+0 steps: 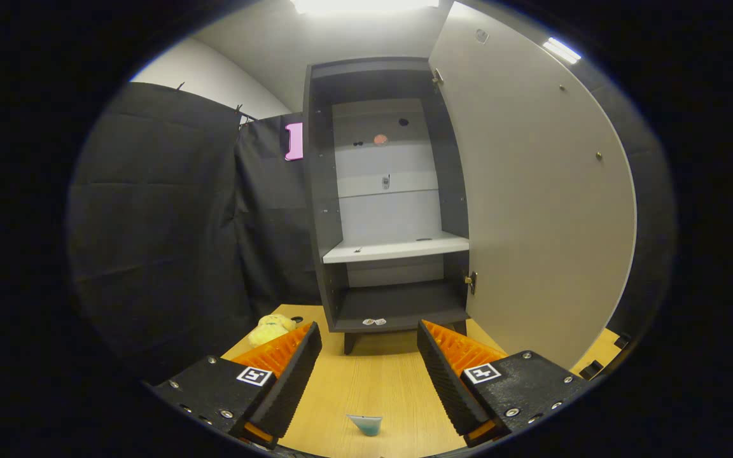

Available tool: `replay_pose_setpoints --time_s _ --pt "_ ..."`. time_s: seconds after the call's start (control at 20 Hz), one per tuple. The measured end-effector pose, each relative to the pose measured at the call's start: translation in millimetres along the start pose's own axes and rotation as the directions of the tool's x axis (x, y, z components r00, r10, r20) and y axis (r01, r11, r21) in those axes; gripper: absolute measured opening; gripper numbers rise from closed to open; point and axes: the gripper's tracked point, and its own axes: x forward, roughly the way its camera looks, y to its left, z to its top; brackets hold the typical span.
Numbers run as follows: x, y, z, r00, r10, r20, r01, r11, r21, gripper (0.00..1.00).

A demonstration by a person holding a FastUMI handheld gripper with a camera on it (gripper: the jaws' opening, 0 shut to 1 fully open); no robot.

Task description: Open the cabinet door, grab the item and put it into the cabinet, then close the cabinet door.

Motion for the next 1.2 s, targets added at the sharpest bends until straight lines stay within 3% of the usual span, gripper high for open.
replay_pose_setpoints --time_s 0.35,0.75,1.0,1.2 --pt "20 9 -84 0.987 -0.007 -0.161 0.014 0.999 0.037 0.94" --pt "38 10 -161 0.95 -0.041 -0.311 0.031 0.999 -0.035 0.93" --pt "36 2 -199 0.924 -0.082 -0.374 0.059 0.996 -0.072 0.92" --pt "35 -1 -222 0.903 -0.101 -0.417 0.082 0.995 -0.063 0.86"
